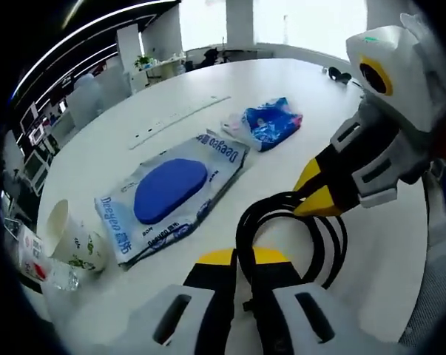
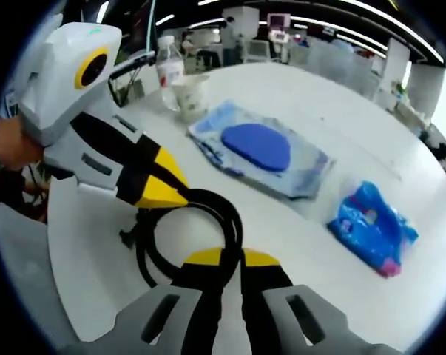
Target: Arrange the tabletop items into an orderly group along one side of the table until the central work area is clear of visible clutter.
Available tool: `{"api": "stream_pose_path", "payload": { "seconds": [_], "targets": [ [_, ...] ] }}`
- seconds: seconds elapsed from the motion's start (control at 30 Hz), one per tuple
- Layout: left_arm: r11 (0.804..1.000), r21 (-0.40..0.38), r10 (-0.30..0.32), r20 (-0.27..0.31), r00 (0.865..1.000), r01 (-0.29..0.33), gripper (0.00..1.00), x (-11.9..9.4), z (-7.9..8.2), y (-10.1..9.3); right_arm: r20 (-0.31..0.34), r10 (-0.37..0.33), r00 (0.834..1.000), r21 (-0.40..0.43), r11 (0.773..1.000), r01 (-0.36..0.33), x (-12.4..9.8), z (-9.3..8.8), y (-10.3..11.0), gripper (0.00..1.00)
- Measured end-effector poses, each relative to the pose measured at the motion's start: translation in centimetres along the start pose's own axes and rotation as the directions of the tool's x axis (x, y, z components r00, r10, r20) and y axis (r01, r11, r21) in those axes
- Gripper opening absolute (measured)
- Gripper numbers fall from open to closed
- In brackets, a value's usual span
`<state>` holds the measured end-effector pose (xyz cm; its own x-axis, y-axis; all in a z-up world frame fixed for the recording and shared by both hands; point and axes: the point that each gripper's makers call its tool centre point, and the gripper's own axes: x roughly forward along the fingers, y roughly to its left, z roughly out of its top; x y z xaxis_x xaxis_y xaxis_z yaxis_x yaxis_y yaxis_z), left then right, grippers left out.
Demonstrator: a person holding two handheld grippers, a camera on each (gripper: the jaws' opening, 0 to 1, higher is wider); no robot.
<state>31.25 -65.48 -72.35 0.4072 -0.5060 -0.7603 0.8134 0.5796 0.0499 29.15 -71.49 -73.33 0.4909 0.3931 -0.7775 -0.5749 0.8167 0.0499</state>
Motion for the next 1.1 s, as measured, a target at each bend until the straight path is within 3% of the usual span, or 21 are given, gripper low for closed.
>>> {"api": "stream_pose_path", "payload": {
  "seconds": [0.37,0.6,0.73,0.9,1.1],
  "targets": [
    [1.000,-0.006,0.000,-0.022,1.000,-0.001,0.05,0.5,-0.6,0.6,0.004,0.013,1.000,0.023,1.000,-0.013,0.9,0.2,0.1,0.05],
    [1.000,-0.021,-0.004,-0.019,1.000,0.004,0.05,0.8,-0.1,0.5,0.005,0.008,1.000,0.015,1.000,-0.008,0.8,0.2,-0.5,0.05],
    [0.999,-0.047,-0.011,-0.023,1.000,0.010,0.05,0.9,-0.3,0.5,0.009,0.004,1.000,-0.006,1.000,-0.004,0.8,0.3,-0.4,0.06],
    [1.000,-0.020,0.004,0.011,1.000,-0.004,0.04,0.5,0.3,0.7,0.032,0.006,0.999,-0.061,0.998,-0.004,0.6,0.6,-0.3,0.09],
    [0.999,-0.024,0.030,0.034,0.999,-0.030,0.18,0.2,1.0,1.7,0.061,-0.010,0.998,-0.022,1.000,0.011,0.2,1.1,-0.7,0.25]
  ]
}}
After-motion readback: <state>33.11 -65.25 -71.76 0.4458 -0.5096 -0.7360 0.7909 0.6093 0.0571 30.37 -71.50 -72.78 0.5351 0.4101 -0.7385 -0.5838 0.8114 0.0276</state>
